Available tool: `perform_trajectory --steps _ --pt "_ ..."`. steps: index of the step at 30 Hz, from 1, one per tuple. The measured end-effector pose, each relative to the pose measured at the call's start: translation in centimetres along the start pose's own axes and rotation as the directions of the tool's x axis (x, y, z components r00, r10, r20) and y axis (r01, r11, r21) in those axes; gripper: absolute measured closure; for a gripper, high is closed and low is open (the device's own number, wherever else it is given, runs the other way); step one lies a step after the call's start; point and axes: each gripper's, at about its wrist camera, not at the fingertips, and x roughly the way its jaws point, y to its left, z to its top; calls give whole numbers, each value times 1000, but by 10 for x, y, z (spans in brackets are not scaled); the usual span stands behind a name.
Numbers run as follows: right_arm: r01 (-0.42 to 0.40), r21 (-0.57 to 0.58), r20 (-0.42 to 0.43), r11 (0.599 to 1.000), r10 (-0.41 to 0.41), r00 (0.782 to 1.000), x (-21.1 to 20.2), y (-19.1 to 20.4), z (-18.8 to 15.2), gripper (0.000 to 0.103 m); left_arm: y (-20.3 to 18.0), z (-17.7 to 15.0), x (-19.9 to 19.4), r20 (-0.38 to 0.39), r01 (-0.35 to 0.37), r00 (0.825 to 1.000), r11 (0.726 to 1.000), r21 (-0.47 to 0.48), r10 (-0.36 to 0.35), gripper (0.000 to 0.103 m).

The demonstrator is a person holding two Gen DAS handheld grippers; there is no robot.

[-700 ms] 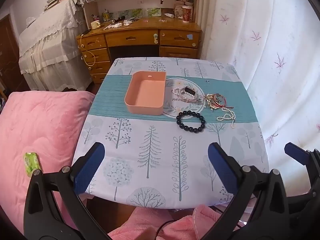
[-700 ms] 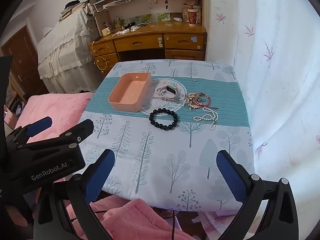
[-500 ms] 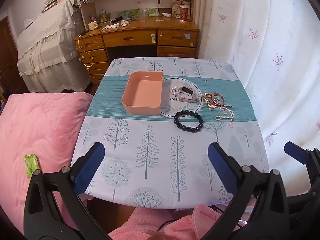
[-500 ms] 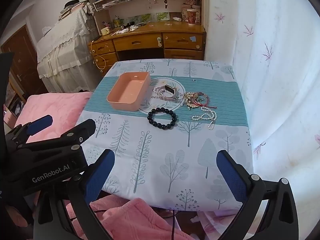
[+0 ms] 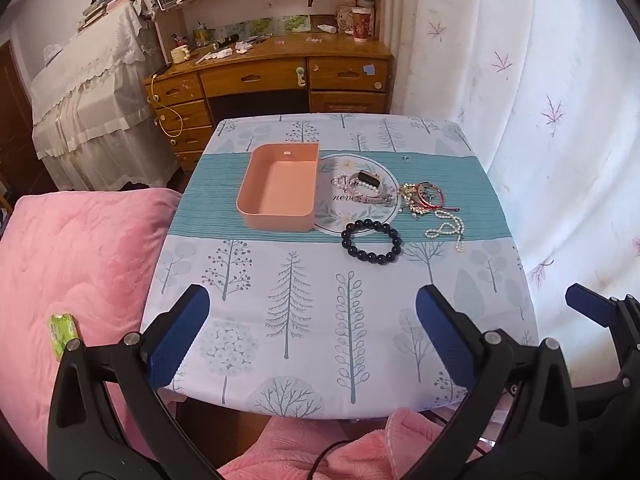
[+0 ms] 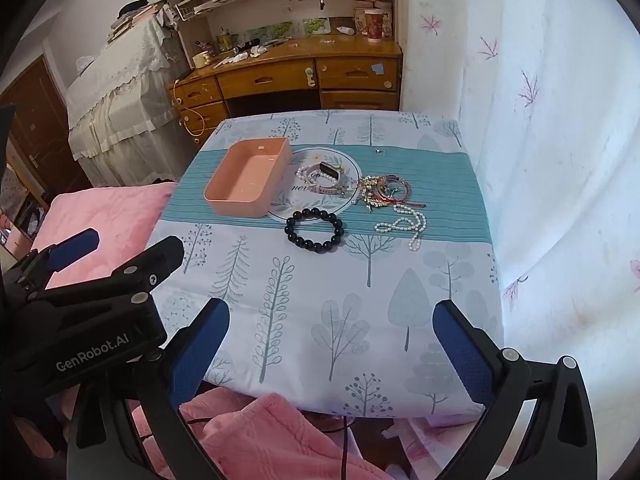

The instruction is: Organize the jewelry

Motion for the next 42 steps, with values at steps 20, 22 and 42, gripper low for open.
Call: perform_trajectory --steps 20,22,42 --pt "3 1 -1 1000 -3 1000 2 -2 -2 0 -5 -1 5 -8 5 1000 1000 7 -5 0" --pt "4 1 -2 1000 -4 1000 2 -2 -2 0 -6 1 7 -12 5 1000 1000 8 -5 0" --pt "6 3 -11 1000 -6 1000 8 -6 -7 0 -8 0 10 -13 4 1000 1000 7 -3 0"
